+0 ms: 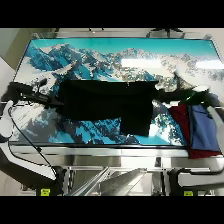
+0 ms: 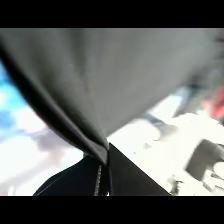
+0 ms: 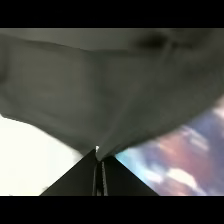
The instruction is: Fold the shirts.
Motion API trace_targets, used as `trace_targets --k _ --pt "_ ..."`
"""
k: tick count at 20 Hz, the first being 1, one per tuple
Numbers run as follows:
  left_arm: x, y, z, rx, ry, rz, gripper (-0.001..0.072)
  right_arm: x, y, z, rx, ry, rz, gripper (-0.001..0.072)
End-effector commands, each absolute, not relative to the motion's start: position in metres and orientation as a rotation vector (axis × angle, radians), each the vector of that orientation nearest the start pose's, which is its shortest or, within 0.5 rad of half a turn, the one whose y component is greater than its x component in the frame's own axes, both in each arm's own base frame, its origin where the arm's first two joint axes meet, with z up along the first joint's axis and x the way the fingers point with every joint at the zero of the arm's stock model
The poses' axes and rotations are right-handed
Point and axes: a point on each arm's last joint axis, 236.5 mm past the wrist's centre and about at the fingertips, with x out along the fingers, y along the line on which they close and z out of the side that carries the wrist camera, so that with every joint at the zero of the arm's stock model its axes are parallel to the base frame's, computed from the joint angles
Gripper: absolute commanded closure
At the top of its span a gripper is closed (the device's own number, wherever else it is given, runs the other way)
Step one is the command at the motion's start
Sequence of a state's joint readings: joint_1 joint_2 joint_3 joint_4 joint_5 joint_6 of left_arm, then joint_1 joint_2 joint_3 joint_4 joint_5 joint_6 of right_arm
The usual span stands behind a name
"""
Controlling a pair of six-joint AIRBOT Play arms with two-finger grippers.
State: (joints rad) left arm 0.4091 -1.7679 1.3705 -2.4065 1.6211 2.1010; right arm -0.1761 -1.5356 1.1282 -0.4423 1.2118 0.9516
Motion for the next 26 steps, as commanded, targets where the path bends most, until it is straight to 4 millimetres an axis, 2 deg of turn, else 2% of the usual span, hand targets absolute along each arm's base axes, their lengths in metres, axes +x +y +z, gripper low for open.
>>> trace_targets --k 1,2,3,5,6,8,9,11,12,14,16,17,18,20,21,23,25,26 --pt "0.385 -0.068 0.119 -0.738 1.045 -1.042 0.0688 0.409 0.134 0.201 0.628 0.692 0.895 0.0694" --pt "0.373 -0.078 0.179 -0.697 0.896 -1.122 0.0688 0.390 0.131 0.267 0.552 0.534 0.911 0.0694" --pt "0.354 -0.091 0.238 -0.619 0.754 -1.196 0.0688 0.367 0.129 0.322 0.466 0.398 0.906 0.0694" --pt "0.314 -0.106 0.329 -0.363 0.528 -1.167 0.0688 0.310 0.124 0.420 0.301 0.119 0.822 0.0694" --pt "0.296 -0.111 0.370 -0.240 0.411 -1.108 0.0688 0.278 0.119 0.463 0.220 -0.022 0.752 0.0694" --pt "0.257 -0.114 0.443 -0.010 0.191 -0.947 0.0688 0.225 0.106 0.524 0.104 -0.232 0.558 0.0694" --pt "0.243 -0.112 0.466 0.069 0.118 -0.851 0.0688 0.205 0.101 0.541 0.056 -0.298 0.469 0.0694" --pt "0.228 -0.103 0.494 0.158 0.035 -0.659 0.0688 0.179 0.098 0.557 -0.023 -0.353 0.342 0.0694" --pt "0.227 -0.098 0.499 0.167 0.019 -0.604 0.0688 0.175 0.097 0.560 -0.048 -0.365 0.308 0.0694" --pt "0.243 -0.077 0.503 0.097 0.004 -0.554 0.0688 0.184 0.086 0.560 -0.054 -0.358 0.265 0.0694" --pt "0.274 -0.048 0.485 -0.043 0.055 -0.580 0.0688 0.220 0.071 0.537 0.006 -0.242 0.318 0.0695" --pt "0.294 -0.038 0.465 -0.125 0.109 -0.625 0.0688 0.243 0.066 0.520 0.057 -0.162 0.385 0.0695" --pt "0.312 -0.041 0.441 -0.187 0.178 -0.705 0.0688 0.264 0.065 0.500 0.099 -0.082 0.481 0.0695" --pt "0.356 -0.059 0.376 -0.276 0.354 -0.855 0.0688 0.313 0.066 0.455 0.171 0.058 0.633 0.0695" --pt "0.381 -0.066 0.332 -0.312 0.473 -0.877 0.0688 0.342 0.068 0.423 0.193 0.152 0.662 0.0695" --pt "0.423 -0.073 0.236 -0.412 0.751 -0.848 0.0687 0.405 0.074 0.335 0.240 0.389 0.674 0.0695" --pt "0.451 -0.075 0.144 -0.522 0.983 -0.816 0.0687 0.462 0.082 0.243 0.279 0.580 0.666 0.0696" --pt "0.461 -0.077 0.106 -0.576 1.065 -0.813 0.0687 0.487 0.086 0.194 0.309 0.666 0.658 0.0695"
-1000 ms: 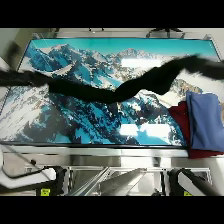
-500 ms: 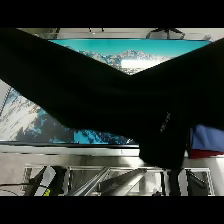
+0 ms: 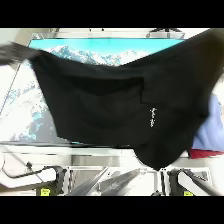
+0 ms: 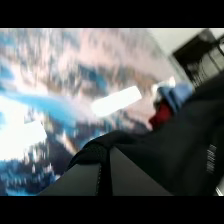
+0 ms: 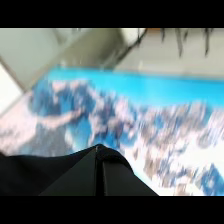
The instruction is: Fold the shirts.
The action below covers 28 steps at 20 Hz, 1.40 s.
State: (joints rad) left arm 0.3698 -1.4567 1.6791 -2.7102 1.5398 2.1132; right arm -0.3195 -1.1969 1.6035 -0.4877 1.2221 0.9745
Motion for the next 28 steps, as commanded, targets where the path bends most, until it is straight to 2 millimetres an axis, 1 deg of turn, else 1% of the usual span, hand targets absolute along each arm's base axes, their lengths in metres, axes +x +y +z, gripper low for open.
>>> trace_targets --k 1,2,3,4,5,6,7,8,10,11,12,13,14,16,17,19,21,23,26,28 --pt "0.470 -0.074 0.068 -0.651 1.136 -0.796 0.0687 0.507 0.089 0.154 0.357 0.728 0.652 0.0696" --pt "0.479 -0.071 0.034 -0.717 1.192 -0.766 0.0687 0.526 0.090 0.112 0.427 0.785 0.635 0.0696" --pt "0.489 -0.068 0.003 -0.775 1.244 -0.747 0.0688 0.540 0.091 0.076 0.505 0.827 0.624 0.0696" --pt "0.498 -0.063 -0.022 -0.813 1.277 -0.731 0.0687 0.551 0.092 0.049 0.583 0.855 0.619 0.0696" --pt "0.508 -0.058 -0.044 -0.862 1.306 -0.703 0.0687 0.559 0.093 0.025 0.665 0.877 0.618 0.0696" --pt "0.518 -0.055 -0.061 -0.886 1.321 -0.685 0.0687 0.566 0.090 0.009 0.716 0.886 0.613 0.0696" --pt "0.527 -0.052 -0.070 -0.899 1.322 -0.670 0.0687 0.574 0.084 -0.001 0.753 0.885 0.604 0.0696" --pt "0.536 -0.049 -0.073 -0.888 1.306 -0.670 0.0687 0.583 0.077 -0.003 0.777 0.867 0.599 0.0696" --pt "0.554 -0.044 -0.065 -0.851 1.250 -0.668 0.0688 0.592 0.064 0.009 0.793 0.826 0.600 0.0696" --pt "0.560 -0.042 -0.059 -0.838 1.224 -0.660 0.0687 0.590 0.060 0.017 0.785 0.820 0.612 0.0696" --pt "0.562 -0.039 -0.053 -0.830 1.209 -0.652 0.0687 0.585 0.056 0.019 0.773 0.833 0.624 0.0696" --pt "0.560 -0.033 -0.049 -0.833 1.204 -0.642 0.0687 0.575 0.051 0.017 0.753 0.871 0.629 0.0697" --pt "0.554 -0.026 -0.049 -0.832 1.217 -0.622 0.0688 0.563 0.044 0.008 0.728 0.933 0.619 0.0697" --pt "0.538 -0.005 -0.057 -0.771 1.271 -0.544 0.0687 0.533 0.035 -0.019 0.644 1.104 0.586 0.0697" --pt "0.530 0.003 -0.060 -0.722 1.305 -0.515 0.0688 0.519 0.031 -0.034 0.590 1.185 0.560 0.0697" --pt "0.516 0.013 -0.066 -0.627 1.370 -0.476 0.0688 0.503 0.026 -0.058 0.473 1.298 0.500 0.0697" --pt "0.507 0.007 -0.076 -0.548 1.433 -0.465 0.0687 0.500 0.022 -0.075 0.361 1.352 0.432 0.0697" --pt "0.501 0.003 -0.088 -0.456 1.481 -0.441 0.0688 0.507 0.021 -0.085 0.277 1.356 0.359 0.0697" --pt "0.500 0.009 -0.102 -0.331 1.516 -0.384 0.0687 0.516 0.033 -0.089 0.205 1.332 0.337 0.0697" --pt "0.504 0.008 -0.104 -0.309 1.505 -0.372 0.0688 0.519 0.036 -0.092 0.183 1.329 0.301 0.0697"
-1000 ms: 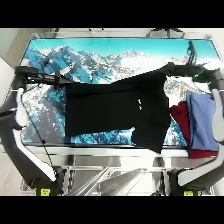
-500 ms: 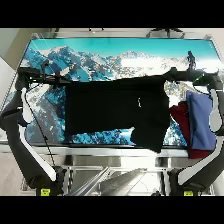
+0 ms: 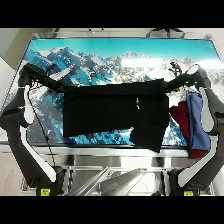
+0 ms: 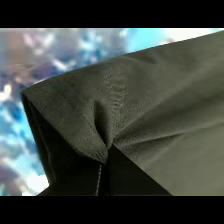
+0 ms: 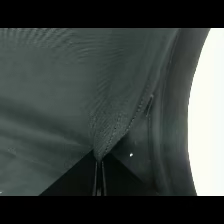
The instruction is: Fold the shirts.
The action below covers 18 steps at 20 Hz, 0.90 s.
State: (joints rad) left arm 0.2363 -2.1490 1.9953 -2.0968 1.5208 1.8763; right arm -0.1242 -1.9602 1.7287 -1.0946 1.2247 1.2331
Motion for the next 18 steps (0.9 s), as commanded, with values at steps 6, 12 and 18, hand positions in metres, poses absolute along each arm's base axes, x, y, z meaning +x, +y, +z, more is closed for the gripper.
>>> trace_targets --k 6,12,18 --pt "0.510 0.006 -0.083 -0.290 1.483 -0.392 0.0685 0.517 0.031 -0.096 0.164 1.358 0.197 0.0694" --pt "0.475 0.005 -0.067 -0.381 1.593 -0.345 0.0005 0.501 0.010 -0.037 0.181 1.366 0.184 0.0329" --pt "0.364 0.006 -0.049 -0.528 1.781 -0.298 0.0005 0.414 -0.003 0.004 0.239 1.522 0.203 0.0330"
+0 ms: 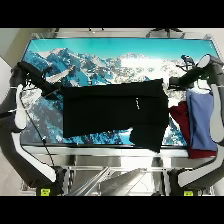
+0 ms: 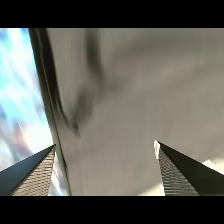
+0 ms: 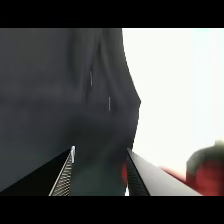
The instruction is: Fold the shirts.
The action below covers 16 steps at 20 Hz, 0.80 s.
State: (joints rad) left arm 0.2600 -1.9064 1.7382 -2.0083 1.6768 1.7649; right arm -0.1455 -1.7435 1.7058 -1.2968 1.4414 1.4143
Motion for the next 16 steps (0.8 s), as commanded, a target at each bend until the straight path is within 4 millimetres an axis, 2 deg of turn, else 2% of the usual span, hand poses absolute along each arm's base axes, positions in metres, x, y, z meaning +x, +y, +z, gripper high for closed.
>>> trace_targets --k 1,5,7,10,12,16 --pt "0.342 0.004 -0.055 -0.563 1.803 -0.277 0.0005 0.402 0.001 0.002 0.253 1.526 0.207 0.0348" --pt "0.255 -0.015 -0.079 -0.682 1.939 -0.247 0.0005 0.372 0.006 -0.003 0.257 1.510 0.215 0.0348" --pt "0.230 -0.024 -0.091 -0.690 1.955 -0.249 0.0006 0.366 0.009 0.002 0.264 1.499 0.227 0.0348" --pt "0.214 -0.029 -0.107 -0.695 1.961 -0.237 0.0005 0.369 0.025 0.016 0.302 1.452 0.289 0.0348" --pt "0.211 -0.030 -0.114 -0.686 1.951 -0.241 0.0005 0.370 0.031 0.023 0.322 1.434 0.307 0.0348" --pt "0.231 -0.023 -0.108 -0.644 1.891 -0.257 0.0005 0.366 0.032 0.026 0.320 1.441 0.313 0.0348"
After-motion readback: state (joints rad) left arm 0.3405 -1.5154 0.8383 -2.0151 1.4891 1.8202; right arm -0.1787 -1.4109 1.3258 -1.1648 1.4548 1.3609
